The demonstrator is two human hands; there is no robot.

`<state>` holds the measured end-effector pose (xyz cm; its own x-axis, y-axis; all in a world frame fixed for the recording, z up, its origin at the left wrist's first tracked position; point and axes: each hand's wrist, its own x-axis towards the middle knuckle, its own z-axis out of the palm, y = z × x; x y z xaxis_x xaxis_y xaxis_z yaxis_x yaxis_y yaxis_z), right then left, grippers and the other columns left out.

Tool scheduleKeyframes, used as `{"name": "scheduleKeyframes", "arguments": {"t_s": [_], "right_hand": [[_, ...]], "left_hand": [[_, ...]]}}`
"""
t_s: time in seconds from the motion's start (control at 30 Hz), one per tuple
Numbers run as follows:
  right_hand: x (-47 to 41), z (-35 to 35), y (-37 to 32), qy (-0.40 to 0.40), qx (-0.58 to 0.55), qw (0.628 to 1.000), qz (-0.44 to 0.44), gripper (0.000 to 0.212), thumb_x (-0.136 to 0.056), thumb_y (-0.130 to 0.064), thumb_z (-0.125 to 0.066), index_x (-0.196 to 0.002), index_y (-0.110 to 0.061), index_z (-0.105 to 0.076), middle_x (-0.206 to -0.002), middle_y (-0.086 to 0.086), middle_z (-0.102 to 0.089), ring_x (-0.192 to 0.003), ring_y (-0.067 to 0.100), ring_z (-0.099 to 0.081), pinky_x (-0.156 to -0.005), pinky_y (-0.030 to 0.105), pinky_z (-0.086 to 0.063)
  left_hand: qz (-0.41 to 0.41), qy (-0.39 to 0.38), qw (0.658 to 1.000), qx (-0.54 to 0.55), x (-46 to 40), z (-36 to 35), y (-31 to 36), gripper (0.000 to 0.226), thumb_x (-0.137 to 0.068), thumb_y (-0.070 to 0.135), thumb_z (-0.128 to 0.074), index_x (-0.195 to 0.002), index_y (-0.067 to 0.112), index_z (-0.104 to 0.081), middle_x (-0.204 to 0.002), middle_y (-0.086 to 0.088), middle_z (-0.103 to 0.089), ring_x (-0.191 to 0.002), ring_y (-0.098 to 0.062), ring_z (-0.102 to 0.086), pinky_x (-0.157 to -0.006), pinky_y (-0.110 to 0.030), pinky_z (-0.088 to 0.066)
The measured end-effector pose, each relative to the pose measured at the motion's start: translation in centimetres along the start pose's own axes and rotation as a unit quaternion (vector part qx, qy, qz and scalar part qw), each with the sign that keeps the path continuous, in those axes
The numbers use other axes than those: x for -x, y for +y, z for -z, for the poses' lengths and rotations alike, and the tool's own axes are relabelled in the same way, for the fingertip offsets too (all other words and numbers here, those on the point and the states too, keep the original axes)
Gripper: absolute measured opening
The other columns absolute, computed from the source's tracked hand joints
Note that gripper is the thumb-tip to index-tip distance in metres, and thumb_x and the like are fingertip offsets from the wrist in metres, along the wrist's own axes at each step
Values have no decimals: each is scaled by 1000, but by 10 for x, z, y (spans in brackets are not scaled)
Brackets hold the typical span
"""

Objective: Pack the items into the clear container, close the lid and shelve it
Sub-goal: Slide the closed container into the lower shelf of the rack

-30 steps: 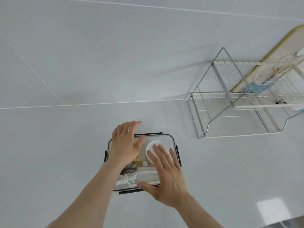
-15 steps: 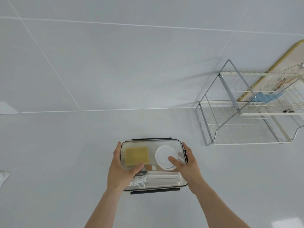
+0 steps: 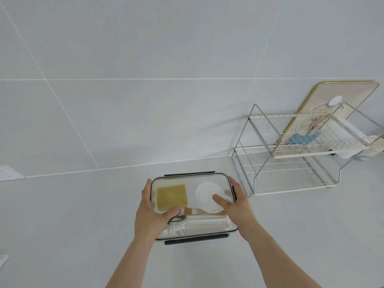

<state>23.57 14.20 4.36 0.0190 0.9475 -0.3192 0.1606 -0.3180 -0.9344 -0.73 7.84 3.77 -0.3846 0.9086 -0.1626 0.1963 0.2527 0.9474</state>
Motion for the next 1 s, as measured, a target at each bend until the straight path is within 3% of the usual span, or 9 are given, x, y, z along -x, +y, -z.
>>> {"name": "scheduleKeyframes", "arguments": {"t_s": [0.4,0.57,0.73,0.87,0.93,1.0], "right_hand": [[41,65,-13,65,15,998,8,83,-77,-27,-86,-144,-49,-41,-144,-6,-53,-135,14,-48,-111,48,-45],[43,121,3,79,20,997,-16,83,-79,-26,-84,-144,-51,-39,-138,-1,-56,-130,19,-54,-86,32,-53],[24,196,23,80,23,996,-41,78,-81,-25,-83,-143,-48,-41,-136,2,-58,-129,17,-54,-102,46,-51],[-11,269,32,66,27,996,-50,74,-81,-26,-82,-140,-49,-44,-132,4,-60,-124,22,-57,-78,32,-55],[-32,305,34,55,27,997,-51,74,-81,-25,-82,-140,-47,-45,-133,5,-58,-125,25,-56,-63,22,-57],[-53,335,34,51,38,997,-51,75,-81,-25,-83,-142,-47,-44,-135,4,-56,-126,24,-55,-73,28,-57]], "left_hand": [[-41,-59,997,3,27,-45,31,119,-57,42,-92,-147,49,-15,-152,7,-39,-136,-19,-42,-105,-47,-42],[-45,-78,996,-22,48,-96,36,121,-56,49,-89,-147,50,-10,-152,3,-40,-134,-22,-45,-102,-46,-44],[-46,-87,994,-49,60,-174,49,122,-57,49,-87,-148,48,-6,-146,3,-44,-129,-22,-48,-98,-42,-46],[-42,-83,994,-56,66,-248,62,124,-57,47,-87,-148,44,-3,-144,13,-39,-130,-15,-45,-95,-36,-46],[-18,-84,995,-59,69,-285,71,120,-54,50,-85,-142,42,-5,-136,15,-42,-121,-15,-52,-90,-36,-48],[11,-81,995,-65,68,-318,81,111,-50,54,-83,-132,43,-9,-126,11,-51,-102,-12,-60,-77,-32,-49]]}}
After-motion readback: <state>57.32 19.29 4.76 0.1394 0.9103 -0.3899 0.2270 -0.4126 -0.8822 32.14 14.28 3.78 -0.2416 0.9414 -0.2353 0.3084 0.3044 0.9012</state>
